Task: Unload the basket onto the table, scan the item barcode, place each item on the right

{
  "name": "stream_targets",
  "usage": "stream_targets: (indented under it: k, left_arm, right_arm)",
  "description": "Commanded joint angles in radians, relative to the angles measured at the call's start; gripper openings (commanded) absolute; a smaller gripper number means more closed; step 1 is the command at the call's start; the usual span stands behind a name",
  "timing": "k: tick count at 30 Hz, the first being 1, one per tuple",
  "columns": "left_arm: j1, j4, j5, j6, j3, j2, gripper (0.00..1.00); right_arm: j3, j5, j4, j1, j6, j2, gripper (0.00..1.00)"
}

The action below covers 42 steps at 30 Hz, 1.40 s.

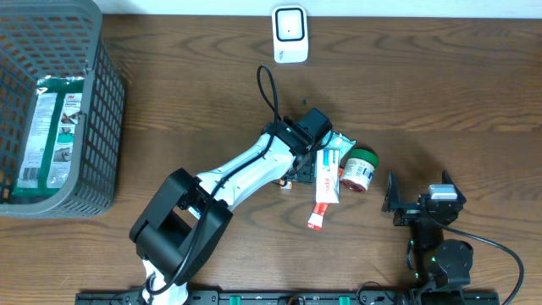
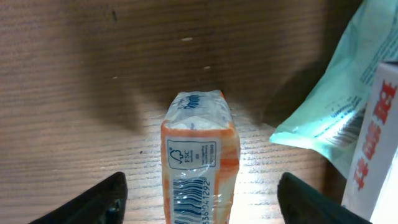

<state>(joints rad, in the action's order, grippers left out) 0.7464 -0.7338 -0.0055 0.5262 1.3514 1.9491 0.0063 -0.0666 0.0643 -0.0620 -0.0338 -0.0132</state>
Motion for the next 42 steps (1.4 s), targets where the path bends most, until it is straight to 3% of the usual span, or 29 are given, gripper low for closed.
stream_targets:
  k: [1, 5, 9, 13, 17, 20, 28, 34, 42]
  left_arm:
    - [-0.008, -0.038, -0.006, -0.029, 0.07, 0.01, 0.83]
    - [-0.045, -0.166, -0.007, -0.106, 0.235, -0.003, 0.84]
    - [-0.157, -0.446, -0.132, -0.208, 0.563, -0.003, 0.84]
    - [-0.322, -0.637, -0.263, -0.238, 0.86, -0.003, 0.84]
    - [-0.536, -0.687, -0.28, -0.238, 1.032, -0.003, 0.84]
    - [-0.743, -0.652, -0.28, -0.242, 1.048, -0.002, 0.84]
    - [-1.103, -0.586, -0.276, -0.242, 0.991, 0.011, 0.88]
    - [-1.221, -0.584, -0.276, -0.338, 0.916, 0.063, 0.91]
    - [-1.244, -0.544, -0.275, -0.492, 0.773, 0.214, 0.95]
  right_arm:
    - [-0.001, 0.001, 0.004, -0.002, -0.005, 0.0, 0.99]
    - [-0.001, 0.001, 0.004, -0.002, -0.005, 0.0, 0.99]
    - [-0.001, 0.001, 0.004, -0.002, -0.005, 0.0, 0.99]
    - [-0.001, 0.0, 0.004, -0.002, -0.005, 0.0, 0.99]
    - [-0.001, 0.001, 0.004, -0.002, -0.005, 0.0, 0.99]
    - [-0.001, 0.001, 0.004, -0.002, -0.005, 0.0, 0.99]
    - [-0.001, 0.0, 0.004, -0.002, -0.005, 0.0, 0.99]
    - [-0.001, 0.0, 0.004, -0.002, -0.005, 0.0, 0.99]
    - [-0.001, 0.001, 0.004, -0.002, -0.005, 0.0, 0.99]
